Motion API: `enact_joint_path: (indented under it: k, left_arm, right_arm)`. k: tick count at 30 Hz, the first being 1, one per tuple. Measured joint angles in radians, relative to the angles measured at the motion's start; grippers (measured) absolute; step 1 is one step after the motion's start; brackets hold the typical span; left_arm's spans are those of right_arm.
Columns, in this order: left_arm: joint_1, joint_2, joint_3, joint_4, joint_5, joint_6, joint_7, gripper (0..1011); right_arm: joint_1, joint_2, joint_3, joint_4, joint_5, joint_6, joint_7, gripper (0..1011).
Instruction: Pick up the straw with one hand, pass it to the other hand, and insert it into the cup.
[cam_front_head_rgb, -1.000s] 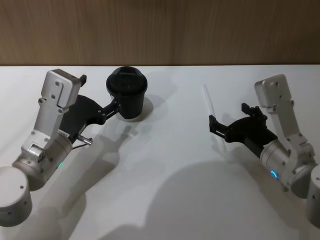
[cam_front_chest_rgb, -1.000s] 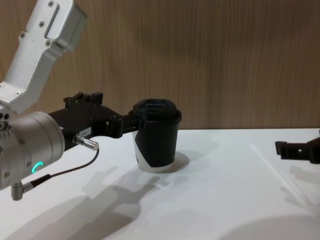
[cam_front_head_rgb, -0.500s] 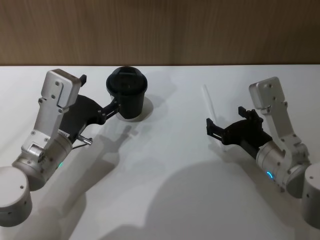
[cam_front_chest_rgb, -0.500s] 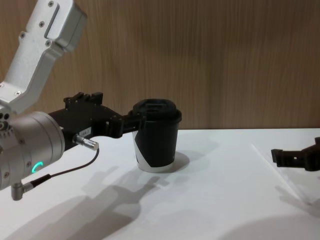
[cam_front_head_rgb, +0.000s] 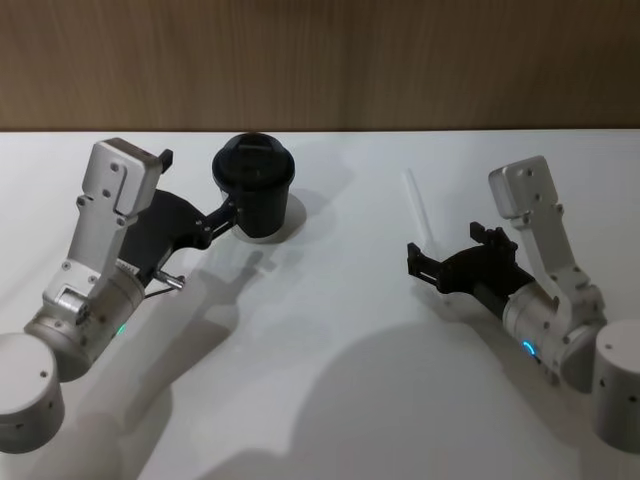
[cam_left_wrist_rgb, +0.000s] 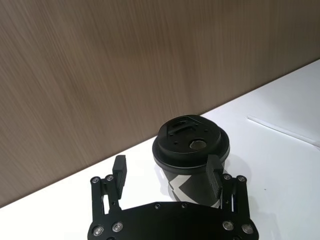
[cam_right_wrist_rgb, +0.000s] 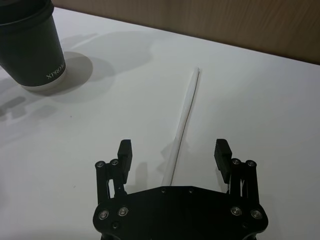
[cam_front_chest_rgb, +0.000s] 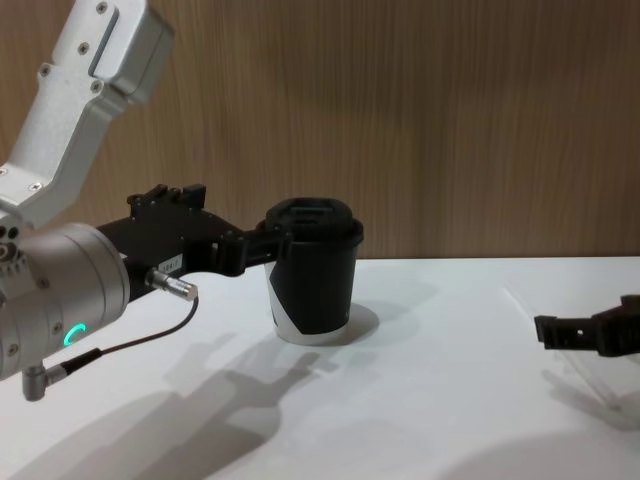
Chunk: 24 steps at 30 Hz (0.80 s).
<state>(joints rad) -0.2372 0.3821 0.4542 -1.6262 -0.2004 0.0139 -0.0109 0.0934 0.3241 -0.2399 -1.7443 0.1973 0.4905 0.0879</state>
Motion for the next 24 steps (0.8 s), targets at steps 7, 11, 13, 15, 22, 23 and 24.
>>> enact_joint_path:
  k: [7,11,13,15,22,23,24]
  left_arm:
    - [0.000,0.000,0.000,0.000,0.000,0.000,0.000,1002]
    - [0.000,0.000,0.000,0.000,0.000,0.000,0.000,1002]
    - [0.000,0.000,0.000,0.000,0.000,0.000,0.000,1002]
    - [0.000,0.000,0.000,0.000,0.000,0.000,0.000,1002]
    - [0.000,0.000,0.000,0.000,0.000,0.000,0.000,1002]
    - [0.000,0.000,0.000,0.000,0.000,0.000,0.000,1002]
    - [0.000,0.000,0.000,0.000,0.000,0.000,0.000,1002]
  right_arm:
    - [0.012,-0.012,0.001,0.024,0.000,0.011,0.001,1001]
    - [0.017,-0.017,0.001,0.037,-0.003,0.015,0.002,1001]
    - [0.019,-0.018,0.001,0.042,-0.005,0.016,0.003,1001]
    - [0.022,-0.020,0.001,0.050,-0.008,0.018,0.007,1001]
    - [0.024,-0.022,0.002,0.060,-0.013,0.019,0.011,1001]
    - [0.024,-0.023,0.002,0.061,-0.014,0.020,0.012,1001]
    - [0.024,-0.023,0.002,0.062,-0.015,0.020,0.013,1001]
